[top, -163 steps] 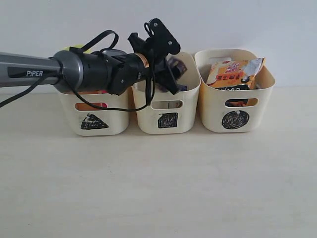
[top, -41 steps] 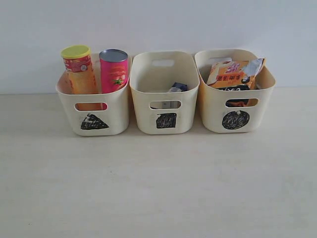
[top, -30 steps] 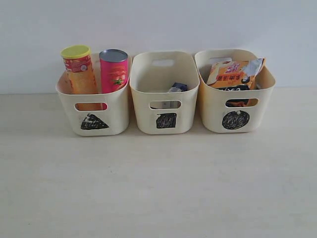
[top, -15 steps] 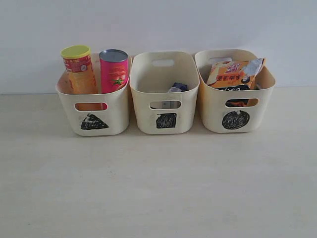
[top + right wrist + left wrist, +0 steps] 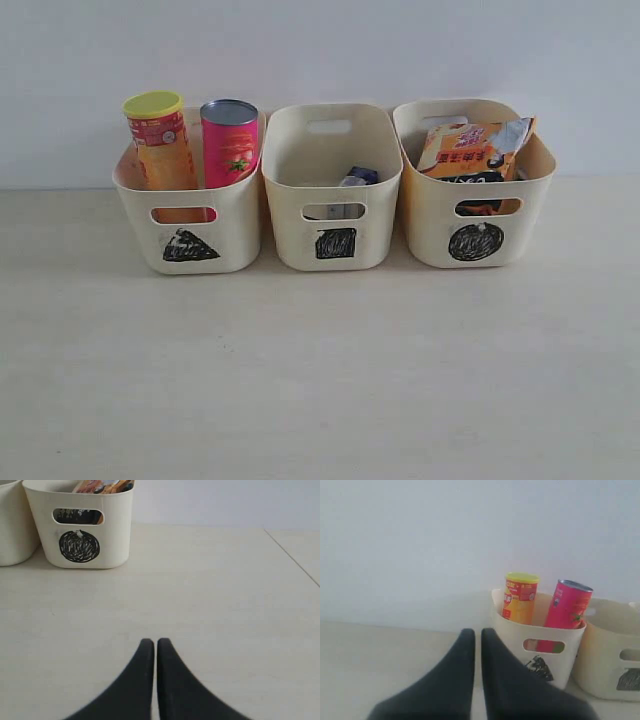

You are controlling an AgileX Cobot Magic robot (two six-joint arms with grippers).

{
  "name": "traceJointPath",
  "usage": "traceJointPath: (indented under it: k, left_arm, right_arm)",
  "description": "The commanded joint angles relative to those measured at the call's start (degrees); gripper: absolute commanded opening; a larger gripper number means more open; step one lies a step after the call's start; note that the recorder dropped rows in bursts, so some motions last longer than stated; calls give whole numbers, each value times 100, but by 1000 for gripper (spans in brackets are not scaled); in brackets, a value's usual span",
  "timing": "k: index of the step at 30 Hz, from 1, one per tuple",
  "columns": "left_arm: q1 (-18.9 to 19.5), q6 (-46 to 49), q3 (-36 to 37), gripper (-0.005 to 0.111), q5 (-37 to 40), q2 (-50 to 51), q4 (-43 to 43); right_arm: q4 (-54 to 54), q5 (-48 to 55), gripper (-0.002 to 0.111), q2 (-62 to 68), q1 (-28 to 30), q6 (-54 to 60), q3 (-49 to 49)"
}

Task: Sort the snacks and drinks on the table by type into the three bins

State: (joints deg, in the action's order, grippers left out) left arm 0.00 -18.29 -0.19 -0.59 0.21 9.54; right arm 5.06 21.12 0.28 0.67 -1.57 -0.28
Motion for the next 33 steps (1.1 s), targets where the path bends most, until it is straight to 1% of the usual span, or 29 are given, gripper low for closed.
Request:
traceJointPath:
  k: [1, 2, 3, 4, 5, 8, 9, 11, 13, 33]
  left_arm:
    - [15, 487, 19, 4, -329, -21, -868]
    - [15, 1307, 19, 4, -259, -21, -1332]
    - [15, 1681, 19, 4, -123, -21, -1476]
    - [53, 1771, 19, 4, 59, -21, -1476]
    - [187, 1786, 19, 4, 384, -21, -1476]
    - [387, 1829, 19, 4, 938, -21, -1466]
    - [410, 2013, 19, 4, 1222, -21, -1466]
    - [410, 2135, 19, 4, 1515, -21, -1454]
    - [410, 2135, 19, 4, 1654, -21, -1418]
    - [410, 2135, 19, 4, 1691, -21, -1314]
  right_arm:
    - [-13, -70, 0, -28, 40, 19, 28]
    - [-13, -70, 0, -28, 40, 19, 28]
    - [-13, -70, 0, -28, 40, 19, 28]
    - [-13, -70, 0, -28, 40, 19, 28]
    - [-13, -70, 0, -28, 40, 19, 28]
    - [-13, -70, 0, -28, 40, 19, 28]
    - [-13, -70, 0, -28, 40, 19, 28]
    - [-13, -70, 0, -28, 40, 19, 28]
    - [-13, -70, 0, -28, 40, 19, 28]
    - [-13, -70, 0, -28, 40, 19, 28]
